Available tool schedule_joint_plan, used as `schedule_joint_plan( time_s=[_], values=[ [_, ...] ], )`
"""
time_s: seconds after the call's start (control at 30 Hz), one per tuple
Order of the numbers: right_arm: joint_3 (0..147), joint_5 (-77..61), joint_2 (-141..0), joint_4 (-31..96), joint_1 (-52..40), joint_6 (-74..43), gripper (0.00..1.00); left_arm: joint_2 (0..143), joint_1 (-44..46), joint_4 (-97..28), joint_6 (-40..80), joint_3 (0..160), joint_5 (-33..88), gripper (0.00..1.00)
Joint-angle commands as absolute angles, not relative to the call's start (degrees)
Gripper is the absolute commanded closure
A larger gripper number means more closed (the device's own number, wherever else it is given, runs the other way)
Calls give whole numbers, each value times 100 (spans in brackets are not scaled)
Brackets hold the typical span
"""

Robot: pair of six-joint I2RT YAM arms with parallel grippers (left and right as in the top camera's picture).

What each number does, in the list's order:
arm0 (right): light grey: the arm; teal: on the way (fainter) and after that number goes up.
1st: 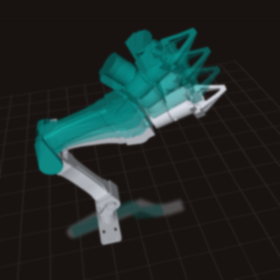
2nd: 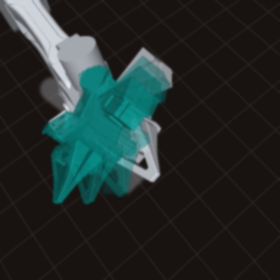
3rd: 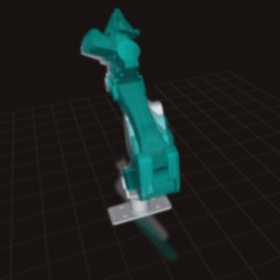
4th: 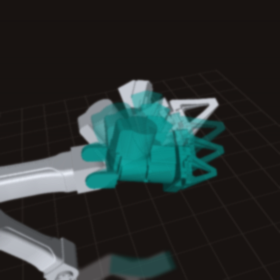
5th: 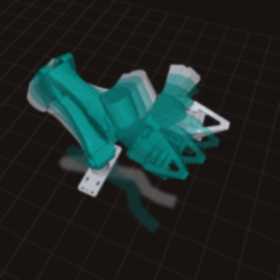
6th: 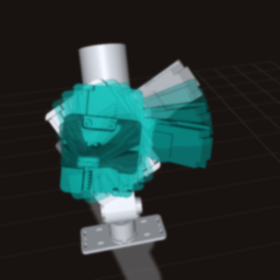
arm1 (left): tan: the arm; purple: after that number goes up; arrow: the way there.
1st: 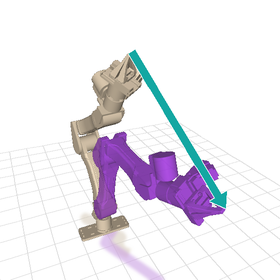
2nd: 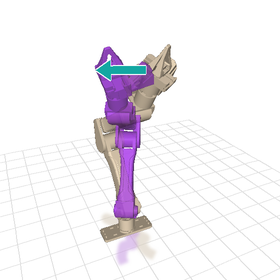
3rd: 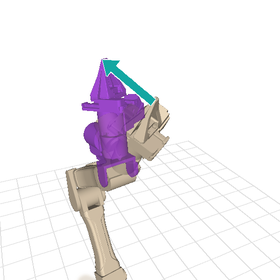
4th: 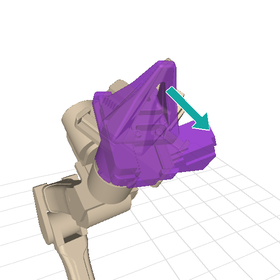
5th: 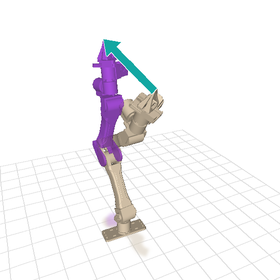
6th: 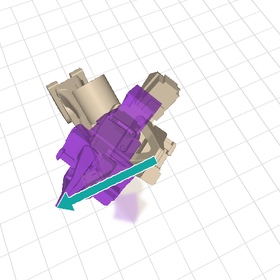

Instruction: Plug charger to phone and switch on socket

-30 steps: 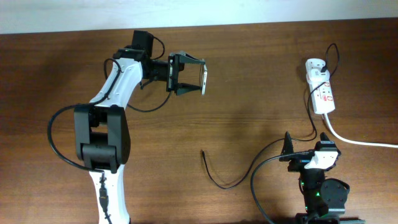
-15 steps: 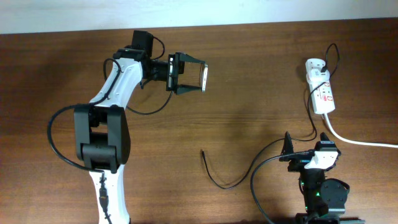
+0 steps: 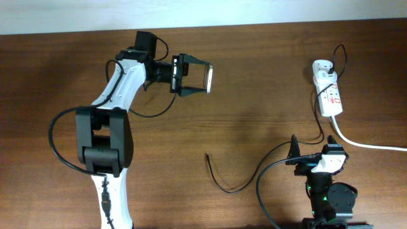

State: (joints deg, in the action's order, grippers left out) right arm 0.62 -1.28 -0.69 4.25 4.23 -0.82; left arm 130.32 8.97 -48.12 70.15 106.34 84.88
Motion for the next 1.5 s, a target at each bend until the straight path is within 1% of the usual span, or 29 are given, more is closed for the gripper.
schedule_joint_plan(
  time_s=[0.0, 0.2, 0.3, 0.47, 0.53, 0.6, 0.83, 0.9, 0.93, 0.97, 1.03, 1.1, 1.17, 1.2, 1.27, 1.4, 1.43, 1.47],
  values=[
    [32, -80, -36, 454, 373, -49, 1, 12982, 867, -4801, 7072, 10785, 8726, 100],
    [32, -80, -36, 454, 373, -49, 1, 12982, 873, -4797, 7070, 10785, 8591, 100],
    [32, -80, -36, 454, 370, -49, 1, 12982, 873, -4794, 6766, 10785, 8412, 100],
    [32, -80, -36, 454, 370, -49, 1, 12982, 871, -4630, 6608, 10785, 7544, 100],
    [32, -80, -36, 454, 370, -49, 1, 12984, 871, -4303, 6611, 10785, 7419, 100],
    [32, -80, -36, 454, 370, -49, 1, 12982, 871, -4261, 6611, 10785, 7214, 100],
    [32, -80, -36, 390, 373, -49, 1, 12982, 832, -4073, 6635, 10785, 7185, 100],
    [34, -768, -36, -351, 373, -115, 1, 12982, 803, -3933, 6632, 10785, 7264, 100],
    [91, -1041, -38, -436, 373, -132, 1, 12984, 803, -3894, 6632, 10785, 7262, 100],
    [274, -1142, -71, -178, 373, -515, 1, 12982, 803, -3806, 6630, 10785, 7262, 100],
    [611, -1356, -320, 246, 373, -548, 1, 12982, 803, -3750, 6632, 10785, 7260, 100],
    [926, -1509, -919, 246, 373, -550, 1, 12982, 803, -3747, 6630, 10785, 7260, 100],
    [1498, -1728, -1754, 377, 373, -650, 1, 12982, 803, -3745, 6628, 10785, 7258, 100],
    [2016, -1874, -2399, 578, 373, -648, 1, 12982, 803, -3656, 6630, 10785, 7258, 100],
    [3164, -2285, -3662, 1264, 370, -648, 1, 12982, 803, -3645, 6632, 10785, 7194, 100],
    [5739, -3033, -6235, 3361, 370, -650, 1, 12984, 803, -3522, 6635, 10785, 7050, 100],
    [6292, -3682, -6993, 3498, 370, -650, 1, 12982, 803, -3428, 6648, 10785, 7054, 100],
    [6370, -4292, -7314, 3114, 370, -652, 1, 12984, 803, -3428, 6659, 10785, 7050, 100]
  ],
)
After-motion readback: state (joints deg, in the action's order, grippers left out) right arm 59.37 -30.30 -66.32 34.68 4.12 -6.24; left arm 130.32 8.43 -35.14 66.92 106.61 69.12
